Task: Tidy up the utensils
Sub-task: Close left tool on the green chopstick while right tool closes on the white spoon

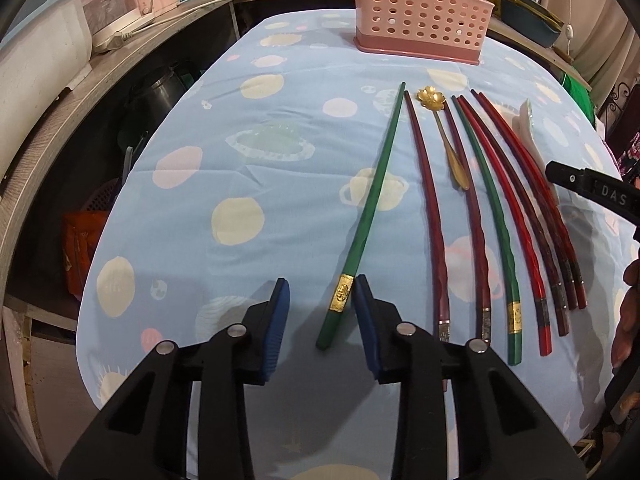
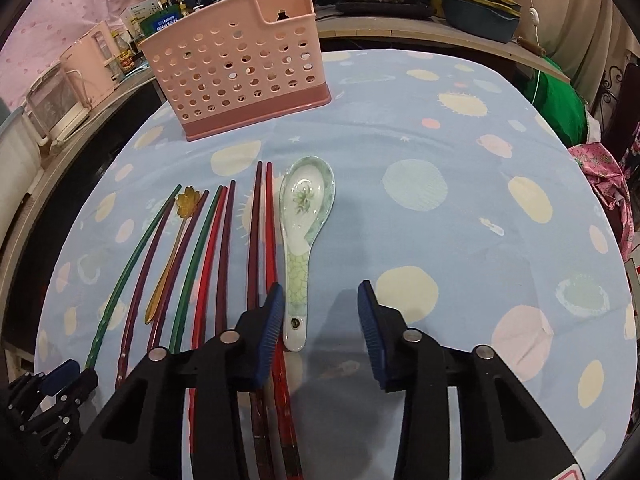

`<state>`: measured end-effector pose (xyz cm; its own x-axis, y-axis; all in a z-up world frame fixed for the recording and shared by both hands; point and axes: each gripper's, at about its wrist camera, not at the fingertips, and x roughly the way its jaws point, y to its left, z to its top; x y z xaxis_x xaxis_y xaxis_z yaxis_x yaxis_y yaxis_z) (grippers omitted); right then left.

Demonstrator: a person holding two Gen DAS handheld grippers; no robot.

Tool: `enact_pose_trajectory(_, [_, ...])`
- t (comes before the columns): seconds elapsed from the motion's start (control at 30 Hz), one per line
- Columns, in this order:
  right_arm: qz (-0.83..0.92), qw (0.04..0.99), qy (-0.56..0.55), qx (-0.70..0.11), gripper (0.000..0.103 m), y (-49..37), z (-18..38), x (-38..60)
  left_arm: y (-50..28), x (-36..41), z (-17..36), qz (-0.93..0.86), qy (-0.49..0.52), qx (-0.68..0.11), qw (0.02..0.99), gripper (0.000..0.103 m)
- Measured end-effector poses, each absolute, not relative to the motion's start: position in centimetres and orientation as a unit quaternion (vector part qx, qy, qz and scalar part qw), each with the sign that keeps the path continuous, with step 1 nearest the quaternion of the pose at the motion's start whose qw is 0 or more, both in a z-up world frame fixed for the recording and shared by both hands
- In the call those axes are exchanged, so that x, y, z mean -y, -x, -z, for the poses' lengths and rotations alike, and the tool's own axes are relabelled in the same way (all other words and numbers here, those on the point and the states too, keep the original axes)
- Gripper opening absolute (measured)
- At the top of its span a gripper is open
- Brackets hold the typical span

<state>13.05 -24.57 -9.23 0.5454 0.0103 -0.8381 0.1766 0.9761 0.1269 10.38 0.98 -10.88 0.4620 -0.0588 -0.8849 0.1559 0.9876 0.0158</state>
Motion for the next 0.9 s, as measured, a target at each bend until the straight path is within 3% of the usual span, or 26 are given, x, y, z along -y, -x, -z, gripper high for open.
enact_pose_trajectory(0.27, [0.051,0.877,-0.086,-0.471,0.016,-13.0,9.8,24.7,-10.5,-1.0,10.9,0.062,-0.045,-0.513,0.855,0.032])
enact_pose_trajectory(0.4, [0.049,0.875,-0.096,-0.472,0.011,-12.3,9.5,25.3,-10.3,-1.1,10.6,0.071,-0.039,-0.517,0.852,0.014])
enact_pose_trajectory(0.47, [0.051,0.875,-0.095,-0.471,0.007,-11.6,9.1,25.4,-10.1,-1.1,10.3,0.073,-0.035,-0.517,0.852,0.013])
enact_pose_trajectory(0.9, [0.053,0.905,-0.094,-0.411,0.001,-7.9,2.0,26.6,-9.2,-2.3,3.4,0.080,-0.010,-0.455,0.887,0.007])
